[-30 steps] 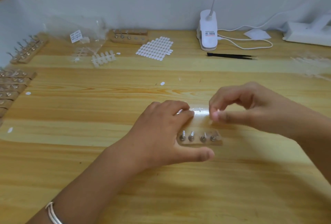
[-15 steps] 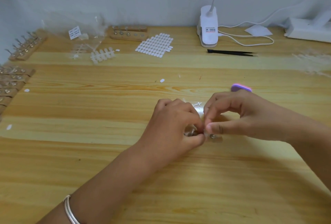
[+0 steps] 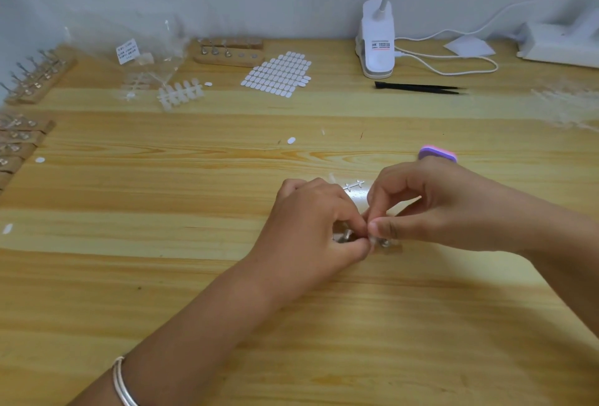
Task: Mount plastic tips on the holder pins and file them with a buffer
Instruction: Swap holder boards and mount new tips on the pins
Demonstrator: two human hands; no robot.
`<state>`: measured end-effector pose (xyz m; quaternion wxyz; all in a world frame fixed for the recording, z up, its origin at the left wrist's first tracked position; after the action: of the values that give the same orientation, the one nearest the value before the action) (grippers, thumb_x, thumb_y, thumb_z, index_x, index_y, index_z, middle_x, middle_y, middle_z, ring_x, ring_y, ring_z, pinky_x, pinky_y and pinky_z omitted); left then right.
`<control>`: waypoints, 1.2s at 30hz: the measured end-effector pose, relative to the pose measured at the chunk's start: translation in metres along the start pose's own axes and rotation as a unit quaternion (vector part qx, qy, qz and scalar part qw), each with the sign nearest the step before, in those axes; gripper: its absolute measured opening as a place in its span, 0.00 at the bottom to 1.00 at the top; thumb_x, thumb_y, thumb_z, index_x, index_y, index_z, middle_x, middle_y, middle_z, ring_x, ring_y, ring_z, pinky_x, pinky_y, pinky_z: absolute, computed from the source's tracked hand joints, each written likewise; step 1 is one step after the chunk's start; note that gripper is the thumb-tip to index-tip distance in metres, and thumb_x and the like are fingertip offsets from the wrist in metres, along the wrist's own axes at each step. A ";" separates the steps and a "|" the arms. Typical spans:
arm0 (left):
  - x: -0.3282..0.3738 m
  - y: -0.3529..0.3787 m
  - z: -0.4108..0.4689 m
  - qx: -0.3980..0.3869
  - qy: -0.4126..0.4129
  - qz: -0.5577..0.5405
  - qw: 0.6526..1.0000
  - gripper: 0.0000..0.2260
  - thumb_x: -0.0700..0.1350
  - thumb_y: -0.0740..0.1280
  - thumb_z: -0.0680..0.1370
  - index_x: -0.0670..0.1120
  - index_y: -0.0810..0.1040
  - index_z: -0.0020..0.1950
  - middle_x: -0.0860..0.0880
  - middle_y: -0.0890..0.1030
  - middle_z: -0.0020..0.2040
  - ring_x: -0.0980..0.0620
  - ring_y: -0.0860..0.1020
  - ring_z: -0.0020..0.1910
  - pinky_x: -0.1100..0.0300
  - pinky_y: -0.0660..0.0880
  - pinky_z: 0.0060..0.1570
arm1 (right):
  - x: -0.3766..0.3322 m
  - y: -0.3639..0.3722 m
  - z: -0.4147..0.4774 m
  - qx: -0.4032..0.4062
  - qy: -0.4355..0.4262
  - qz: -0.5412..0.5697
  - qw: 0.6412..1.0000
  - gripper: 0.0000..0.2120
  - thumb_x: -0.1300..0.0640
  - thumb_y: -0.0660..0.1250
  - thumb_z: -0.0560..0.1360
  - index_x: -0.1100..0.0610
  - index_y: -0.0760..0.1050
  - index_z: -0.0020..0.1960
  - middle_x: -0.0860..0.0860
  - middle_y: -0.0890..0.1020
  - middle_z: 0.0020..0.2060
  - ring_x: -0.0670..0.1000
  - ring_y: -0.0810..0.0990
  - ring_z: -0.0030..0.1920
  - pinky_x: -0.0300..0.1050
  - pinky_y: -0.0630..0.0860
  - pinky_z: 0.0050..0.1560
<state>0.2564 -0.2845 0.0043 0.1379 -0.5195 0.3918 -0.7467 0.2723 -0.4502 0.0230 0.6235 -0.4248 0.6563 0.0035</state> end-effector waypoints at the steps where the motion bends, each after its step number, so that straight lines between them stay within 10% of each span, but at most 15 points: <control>1: 0.000 0.000 0.000 0.001 -0.001 0.001 1.000 0.04 0.51 0.76 0.68 0.55 0.83 0.36 0.56 0.82 0.39 0.60 0.76 0.45 0.56 0.63 0.59 | 0.000 0.001 0.000 0.004 -0.001 -0.009 1.000 0.04 0.60 0.75 0.73 0.54 0.83 0.40 0.48 0.85 0.41 0.44 0.85 0.47 0.51 0.82 0.52; 16: 0.002 -0.001 0.000 0.003 -0.026 0.006 1.000 0.06 0.51 0.77 0.69 0.54 0.82 0.35 0.56 0.82 0.38 0.59 0.75 0.44 0.57 0.62 0.59 | -0.032 0.007 -0.018 0.094 -0.012 -0.207 0.974 0.04 0.54 0.76 0.70 0.46 0.82 0.40 0.39 0.78 0.41 0.32 0.73 0.42 0.30 0.68 0.47; 32: 0.002 0.002 -0.001 -0.011 -0.013 0.024 1.000 0.10 0.56 0.68 0.68 0.53 0.85 0.40 0.58 0.80 0.37 0.60 0.73 0.44 0.62 0.60 0.54 | -0.052 0.022 -0.007 0.015 0.071 -0.416 0.906 0.03 0.49 0.67 0.80 0.41 0.78 0.51 0.41 0.77 0.52 0.48 0.76 0.59 0.44 0.74 0.54; 36: 0.006 0.000 -0.009 -0.015 0.008 0.061 0.998 0.09 0.57 0.69 0.70 0.54 0.83 0.43 0.58 0.80 0.44 0.59 0.74 0.50 0.59 0.61 0.59 | -0.040 0.003 -0.009 0.025 0.050 -0.288 0.956 0.05 0.42 0.70 0.73 0.42 0.83 0.44 0.40 0.82 0.44 0.41 0.77 0.50 0.45 0.74 0.52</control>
<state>0.2463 -0.2842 0.0070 0.1724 -0.4903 0.4348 -0.7354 0.2575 -0.4311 0.0560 0.5745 -0.5798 0.5368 -0.2137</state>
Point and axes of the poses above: each hand's wrist, its own z-axis towards the middle knuckle, its own y-axis out of the palm, x = y × z, the point moved 3 cm from there along z, towards the middle knuckle
